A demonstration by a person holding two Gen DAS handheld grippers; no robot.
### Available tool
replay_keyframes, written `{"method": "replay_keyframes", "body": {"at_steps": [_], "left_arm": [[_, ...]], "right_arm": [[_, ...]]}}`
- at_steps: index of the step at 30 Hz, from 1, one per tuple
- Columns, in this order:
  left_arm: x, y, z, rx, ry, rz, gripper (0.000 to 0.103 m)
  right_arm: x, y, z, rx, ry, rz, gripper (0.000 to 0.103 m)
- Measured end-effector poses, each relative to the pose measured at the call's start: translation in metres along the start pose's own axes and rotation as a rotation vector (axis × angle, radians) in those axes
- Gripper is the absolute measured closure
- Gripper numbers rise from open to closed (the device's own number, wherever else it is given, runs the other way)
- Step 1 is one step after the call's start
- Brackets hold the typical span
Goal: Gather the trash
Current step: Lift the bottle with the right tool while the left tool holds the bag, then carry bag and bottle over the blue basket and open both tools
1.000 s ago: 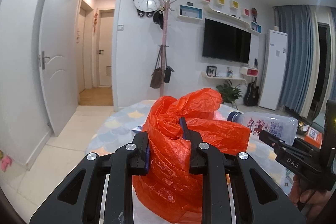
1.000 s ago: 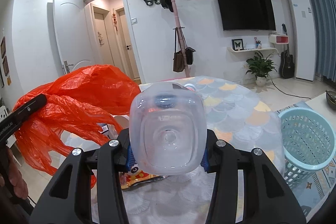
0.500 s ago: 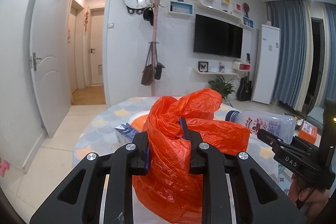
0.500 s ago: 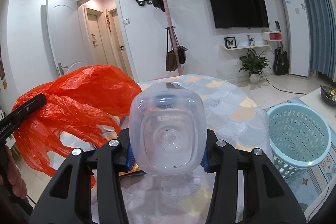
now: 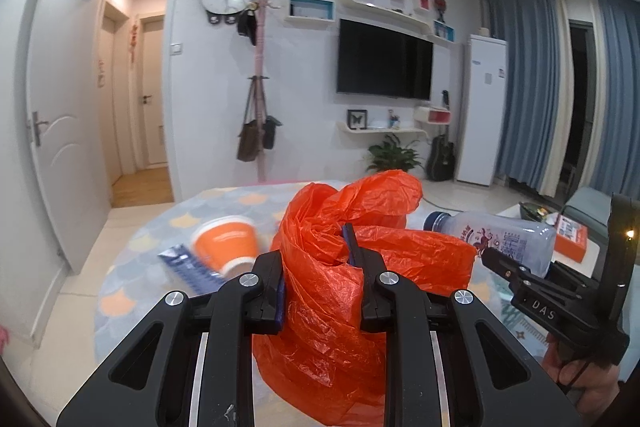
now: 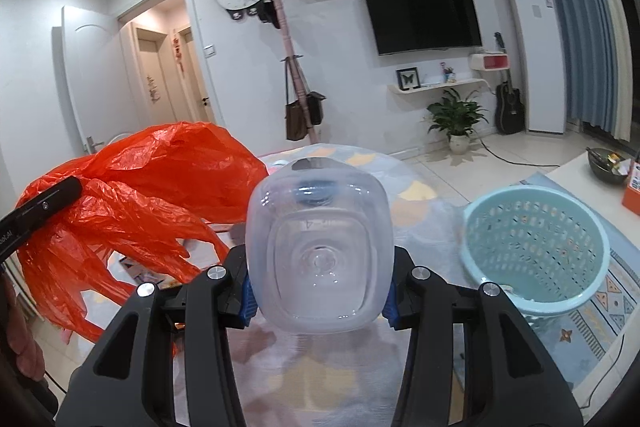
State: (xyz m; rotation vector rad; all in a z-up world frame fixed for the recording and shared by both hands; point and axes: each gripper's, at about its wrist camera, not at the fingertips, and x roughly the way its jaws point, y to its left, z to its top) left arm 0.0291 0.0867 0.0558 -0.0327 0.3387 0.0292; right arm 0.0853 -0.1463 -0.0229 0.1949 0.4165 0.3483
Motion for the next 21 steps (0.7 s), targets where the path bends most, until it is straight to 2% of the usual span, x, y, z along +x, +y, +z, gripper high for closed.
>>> {"method": "replay_keyframes", "body": {"at_steps": [8,14,21], "left_arm": [[0.027,-0.048,0.007,0.045,0.019,-0.098,0.082],[0.055,-0.102,0.021,0.081,0.023,-0.209,0.082],[0.119,-0.174,0.023,0.101,0.141,-0.352,0.082]], "right_arm": [[-0.012,-0.056,0.002,0.068,-0.040,-0.085,0.060],[-0.024,-0.117,0.002,0.131,-0.081,-0.206,0.060],[-0.019,-0.183,-0.011,0.183,-0.071,-0.354,0.060]]}}
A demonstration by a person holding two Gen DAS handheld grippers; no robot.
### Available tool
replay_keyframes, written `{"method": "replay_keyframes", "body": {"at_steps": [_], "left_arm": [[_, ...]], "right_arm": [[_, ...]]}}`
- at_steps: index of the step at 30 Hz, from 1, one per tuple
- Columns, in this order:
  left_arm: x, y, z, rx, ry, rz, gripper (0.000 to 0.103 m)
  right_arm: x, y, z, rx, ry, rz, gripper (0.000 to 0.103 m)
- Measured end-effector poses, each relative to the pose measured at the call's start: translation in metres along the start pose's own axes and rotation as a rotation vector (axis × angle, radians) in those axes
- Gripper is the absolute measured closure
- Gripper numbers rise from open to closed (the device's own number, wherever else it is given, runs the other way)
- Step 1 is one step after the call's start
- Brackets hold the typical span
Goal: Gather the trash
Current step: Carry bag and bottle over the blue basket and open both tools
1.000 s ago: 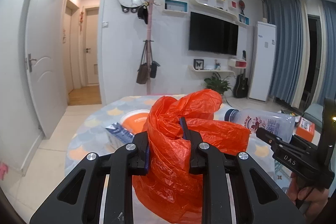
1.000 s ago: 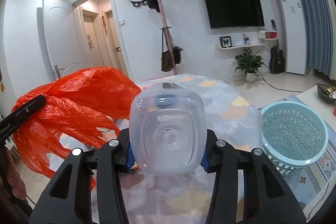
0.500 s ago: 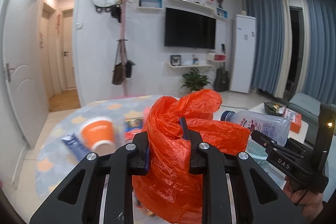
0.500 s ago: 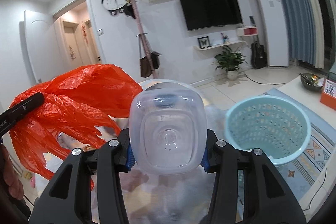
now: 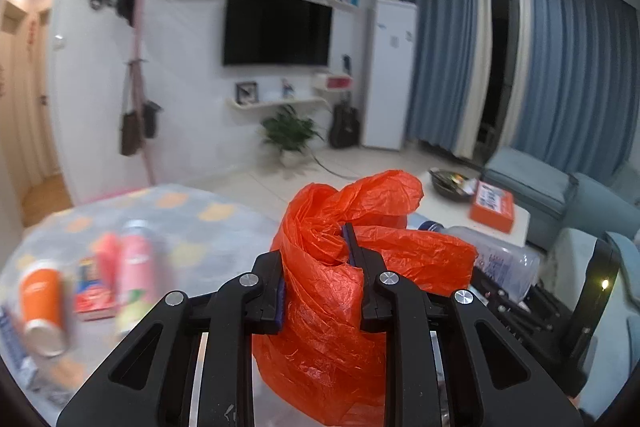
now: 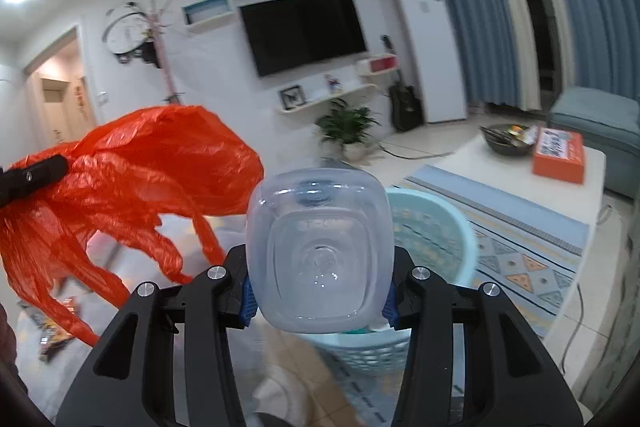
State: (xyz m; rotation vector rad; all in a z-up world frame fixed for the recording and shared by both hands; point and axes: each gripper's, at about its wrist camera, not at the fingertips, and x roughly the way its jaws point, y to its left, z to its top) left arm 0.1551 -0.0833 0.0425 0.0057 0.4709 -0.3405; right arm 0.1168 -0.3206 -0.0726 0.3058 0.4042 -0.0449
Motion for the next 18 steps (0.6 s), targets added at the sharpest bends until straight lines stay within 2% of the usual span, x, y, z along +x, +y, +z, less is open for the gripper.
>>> {"method": "replay_keyframes", "body": {"at_steps": [3,8,9,10,12,13,15,18], "left_arm": [[0.037,-0.018,0.004,0.014,0.048,-0.031,0.082],[0.099,-0.042,0.005,0.050,0.129,-0.032,0.079],[0.108,-0.042,0.005,0.048,0.146,-0.026,0.077],[0.120,-0.043,0.004,0.041,0.174,-0.026,0.075],[0.141,-0.039,0.003,0.010,0.258,-0.046,0.060],[0.147,-0.037,0.000,-0.007,0.299,-0.056,0.052],[0.151,-0.029,-0.003,-0.037,0.343,-0.064,0.051],[0.133,-0.016,-0.004,-0.054,0.317,-0.043,0.049]], "right_arm": [[0.022,-0.016,-0.004,0.010,0.034,-0.038,0.060],[0.061,-0.029,-0.009,0.017,0.115,-0.088,0.059],[0.072,-0.030,-0.011,0.004,0.158,-0.099,0.055],[0.078,-0.030,-0.011,-0.002,0.180,-0.119,0.045],[0.082,-0.033,-0.013,0.011,0.185,-0.139,0.040],[0.080,-0.033,-0.015,0.014,0.181,-0.134,0.039],[0.075,-0.033,-0.017,0.009,0.171,-0.142,0.039],[0.065,-0.034,-0.021,0.027,0.167,-0.139,0.038]]}}
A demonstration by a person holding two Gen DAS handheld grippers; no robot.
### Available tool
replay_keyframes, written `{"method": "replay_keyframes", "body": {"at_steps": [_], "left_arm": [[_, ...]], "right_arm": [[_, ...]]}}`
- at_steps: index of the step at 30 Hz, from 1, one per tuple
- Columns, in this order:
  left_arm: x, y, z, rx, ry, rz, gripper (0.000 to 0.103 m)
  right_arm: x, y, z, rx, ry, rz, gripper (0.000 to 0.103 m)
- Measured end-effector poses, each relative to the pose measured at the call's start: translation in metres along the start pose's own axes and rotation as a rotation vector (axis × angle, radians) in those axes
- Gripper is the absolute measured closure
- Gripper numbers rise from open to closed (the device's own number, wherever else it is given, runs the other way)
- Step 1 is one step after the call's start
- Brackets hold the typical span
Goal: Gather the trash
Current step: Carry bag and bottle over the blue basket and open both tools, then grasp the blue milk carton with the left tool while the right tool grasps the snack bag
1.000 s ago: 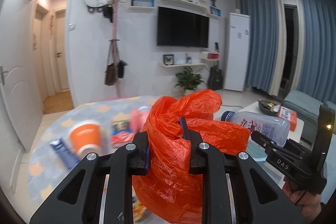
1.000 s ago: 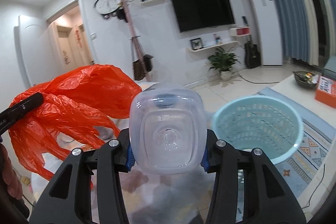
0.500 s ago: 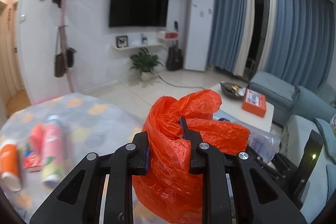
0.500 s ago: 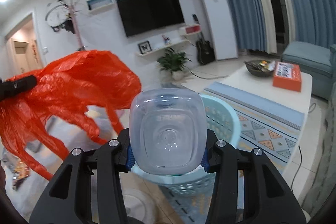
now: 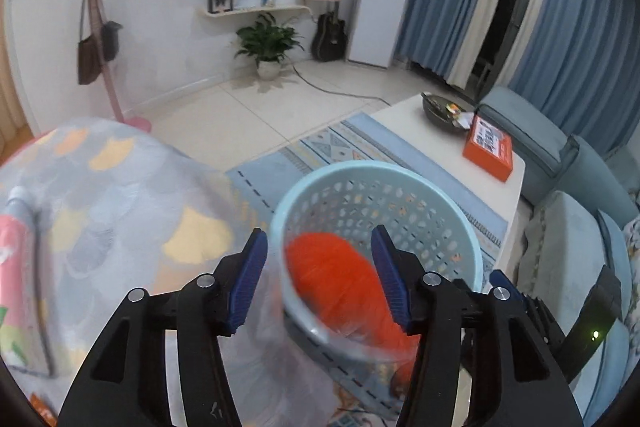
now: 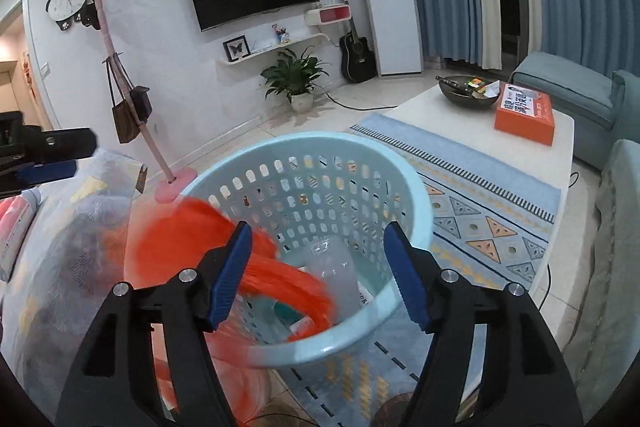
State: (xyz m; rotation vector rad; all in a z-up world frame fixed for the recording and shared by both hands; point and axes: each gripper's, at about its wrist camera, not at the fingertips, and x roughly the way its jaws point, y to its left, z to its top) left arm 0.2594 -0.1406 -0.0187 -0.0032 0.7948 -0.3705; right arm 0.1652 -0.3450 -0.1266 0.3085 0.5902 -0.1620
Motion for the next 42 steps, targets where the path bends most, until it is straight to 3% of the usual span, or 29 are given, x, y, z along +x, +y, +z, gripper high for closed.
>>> {"method": "replay_keyframes", "body": {"at_steps": [7,10,14,21,23,27,31,34,36,37,38,42], "left_arm": [[-0.074,0.029,-0.021,-0.057,-0.098,0.029,0.045],[-0.114,0.055,-0.047,-0.110,-0.163,0.080,0.034],[-0.149,0.089,-0.082,-0.166,-0.179,0.193,0.033],[-0.226,0.172,-0.126,-0.324,-0.280,0.507,0.029],[-0.232,0.197,-0.129,-0.396,-0.263,0.564,0.026],[-0.221,0.238,-0.128,-0.529,-0.187,0.598,0.026],[-0.195,0.251,-0.130,-0.558,-0.118,0.640,0.026],[-0.180,0.255,-0.134,-0.550,-0.093,0.653,0.021],[-0.172,0.259,-0.139,-0.541,-0.039,0.658,0.025],[-0.171,0.260,-0.143,-0.536,-0.030,0.640,0.035],[-0.171,0.260,-0.147,-0.533,-0.029,0.616,0.050],[-0.187,0.260,-0.161,-0.532,-0.077,0.596,0.065]], "right_arm": [[-0.026,0.008,-0.008,0.020,-0.014,0.018,0.038],[-0.037,0.021,-0.006,0.006,-0.014,0.060,0.038],[-0.050,0.062,-0.010,-0.076,-0.006,0.144,0.037],[-0.078,0.147,-0.027,-0.210,0.003,0.339,0.035],[-0.086,0.171,-0.034,-0.248,0.010,0.396,0.034],[-0.104,0.206,-0.046,-0.325,0.015,0.479,0.030],[-0.124,0.230,-0.054,-0.425,-0.004,0.531,0.025],[-0.128,0.243,-0.061,-0.455,0.032,0.556,0.023],[-0.126,0.246,-0.064,-0.455,0.062,0.566,0.022],[-0.123,0.252,-0.066,-0.454,0.084,0.570,0.021],[-0.120,0.257,-0.067,-0.454,0.103,0.578,0.020],[-0.106,0.282,-0.075,-0.474,0.184,0.600,0.020]]}}
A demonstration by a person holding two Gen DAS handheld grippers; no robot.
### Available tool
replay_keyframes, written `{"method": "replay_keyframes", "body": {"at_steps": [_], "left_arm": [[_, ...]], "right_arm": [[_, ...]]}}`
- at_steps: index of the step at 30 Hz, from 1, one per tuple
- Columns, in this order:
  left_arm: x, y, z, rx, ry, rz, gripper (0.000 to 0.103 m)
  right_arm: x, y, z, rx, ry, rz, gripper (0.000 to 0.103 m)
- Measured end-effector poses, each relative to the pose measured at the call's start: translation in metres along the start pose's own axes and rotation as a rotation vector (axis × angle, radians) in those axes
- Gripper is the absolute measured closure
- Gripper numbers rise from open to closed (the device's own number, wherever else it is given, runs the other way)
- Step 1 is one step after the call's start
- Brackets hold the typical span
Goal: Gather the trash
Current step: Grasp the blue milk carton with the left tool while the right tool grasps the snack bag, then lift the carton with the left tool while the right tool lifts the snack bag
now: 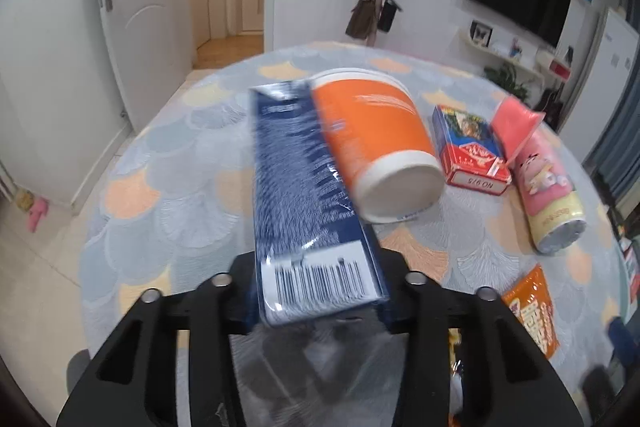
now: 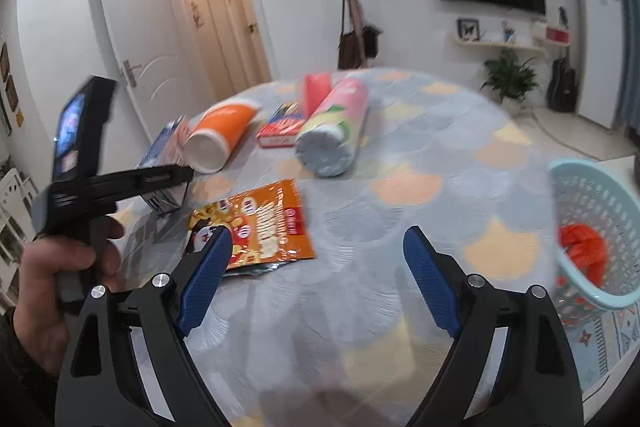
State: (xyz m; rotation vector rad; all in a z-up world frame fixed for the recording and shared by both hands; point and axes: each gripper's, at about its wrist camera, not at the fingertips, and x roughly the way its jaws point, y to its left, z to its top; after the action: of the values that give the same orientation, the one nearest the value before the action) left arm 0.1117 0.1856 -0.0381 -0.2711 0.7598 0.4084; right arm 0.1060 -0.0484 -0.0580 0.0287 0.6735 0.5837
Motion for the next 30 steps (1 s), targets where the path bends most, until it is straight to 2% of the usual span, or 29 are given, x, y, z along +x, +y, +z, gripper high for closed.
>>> {"method": "replay_keyframes", "body": {"at_steps": [6,7,11,12,14,16,17,19,21,22,30], "left_arm": [[-0.030,0.013,-0.011,0.035,-0.057,-0.052,0.065],[-0.034,0.014,-0.014,0.046,-0.064,-0.054,0.065],[-0.040,0.019,-0.021,0.052,-0.042,-0.095,0.065],[-0.038,0.020,-0.022,0.049,-0.029,-0.111,0.065],[-0.037,0.021,-0.024,0.049,-0.009,-0.131,0.065],[-0.039,0.021,-0.027,0.064,-0.003,-0.137,0.065],[-0.041,0.021,-0.028,0.071,-0.002,-0.141,0.065],[-0.044,0.020,-0.029,0.088,-0.001,-0.151,0.065],[-0.047,0.020,-0.029,0.100,-0.004,-0.153,0.065],[-0.049,0.020,-0.030,0.104,-0.007,-0.154,0.065],[-0.054,0.017,-0.034,0.118,-0.012,-0.164,0.065]], "right_arm": [[0.043,0.019,0.018,-0.030,0.143,-0.006,0.020],[0.051,0.025,0.020,-0.059,0.181,-0.033,0.020],[0.064,0.051,0.020,-0.199,0.236,-0.114,0.017],[0.064,0.057,0.018,-0.223,0.234,-0.099,0.019],[0.062,0.063,0.014,-0.254,0.218,-0.079,0.028],[0.058,0.066,0.010,-0.268,0.196,-0.067,0.055],[0.055,0.068,0.008,-0.270,0.187,-0.062,0.063],[0.051,0.071,0.004,-0.271,0.176,-0.054,0.088],[0.049,0.071,0.001,-0.262,0.168,-0.040,0.097],[0.046,0.069,-0.001,-0.249,0.155,-0.025,0.098],[0.032,0.047,0.005,-0.167,0.101,0.013,0.100]]}}
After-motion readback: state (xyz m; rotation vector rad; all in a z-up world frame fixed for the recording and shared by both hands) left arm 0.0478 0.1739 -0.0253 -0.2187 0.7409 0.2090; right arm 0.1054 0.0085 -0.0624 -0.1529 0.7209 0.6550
